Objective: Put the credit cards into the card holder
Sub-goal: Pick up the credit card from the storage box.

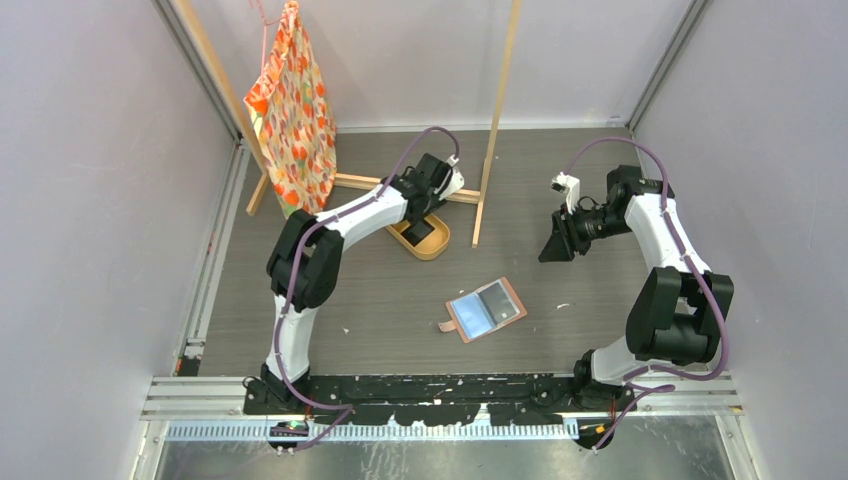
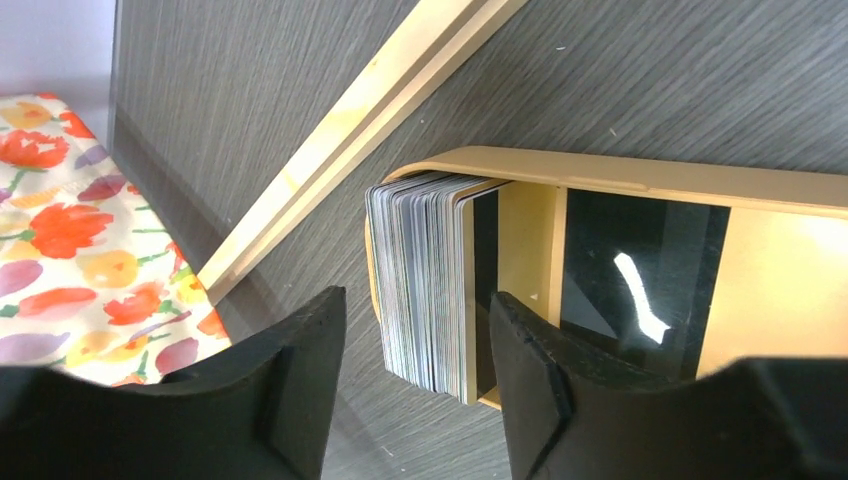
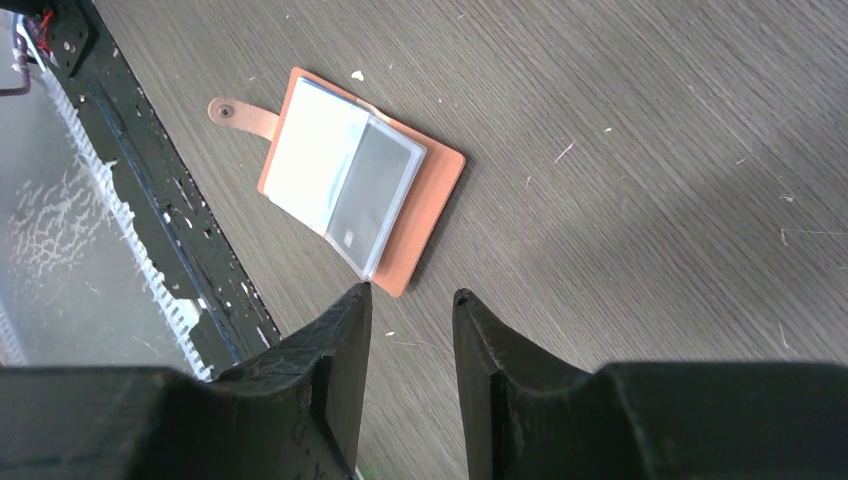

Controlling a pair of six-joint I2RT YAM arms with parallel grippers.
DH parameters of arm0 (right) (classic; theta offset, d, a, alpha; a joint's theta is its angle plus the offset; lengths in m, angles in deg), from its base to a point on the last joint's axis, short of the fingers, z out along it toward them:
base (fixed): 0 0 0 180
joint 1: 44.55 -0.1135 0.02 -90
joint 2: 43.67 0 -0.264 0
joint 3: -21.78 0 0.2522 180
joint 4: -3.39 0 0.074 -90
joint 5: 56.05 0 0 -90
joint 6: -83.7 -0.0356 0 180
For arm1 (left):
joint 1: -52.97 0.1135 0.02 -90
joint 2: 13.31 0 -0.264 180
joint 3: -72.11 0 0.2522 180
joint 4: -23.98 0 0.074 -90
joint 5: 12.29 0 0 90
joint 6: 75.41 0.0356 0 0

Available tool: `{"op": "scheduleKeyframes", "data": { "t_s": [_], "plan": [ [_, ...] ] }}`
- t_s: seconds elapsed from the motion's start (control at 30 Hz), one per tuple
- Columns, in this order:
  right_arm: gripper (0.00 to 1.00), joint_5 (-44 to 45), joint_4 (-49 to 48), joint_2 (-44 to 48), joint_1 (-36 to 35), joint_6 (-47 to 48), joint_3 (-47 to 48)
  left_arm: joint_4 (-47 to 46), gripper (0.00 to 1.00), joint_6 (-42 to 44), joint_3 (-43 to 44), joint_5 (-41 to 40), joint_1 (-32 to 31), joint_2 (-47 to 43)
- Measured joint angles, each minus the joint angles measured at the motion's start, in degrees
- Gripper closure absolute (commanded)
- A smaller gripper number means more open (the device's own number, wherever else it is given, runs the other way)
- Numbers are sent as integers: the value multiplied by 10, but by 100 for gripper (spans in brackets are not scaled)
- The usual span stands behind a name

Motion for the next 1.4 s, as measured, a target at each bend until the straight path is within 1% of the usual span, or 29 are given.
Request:
{"op": "scheduleKeyframes", "data": {
  "t_s": [0.07,0.23,0.47,0.9,1.1,1.3,1.4],
  "plan": [
    [59,0,0,0,0,0,0,4,34,3,0,4,0,0],
    [59,0,2,0,0,0,0,22,29,5,8,7,1,2],
    [59,0,2,0,0,2,0,32,28,6,21,7,4,18],
    [59,-1,4,0,0,4,0,37,35,6,23,-12,6,34],
    [59,-3,5,0,0,6,0,15,43,6,10,-18,4,30],
    [59,-5,7,0,0,10,0,4,48,6,3,-24,4,23],
    [59,-5,8,0,0,12,0,0,52,6,2,-26,4,18]
  ]
}}
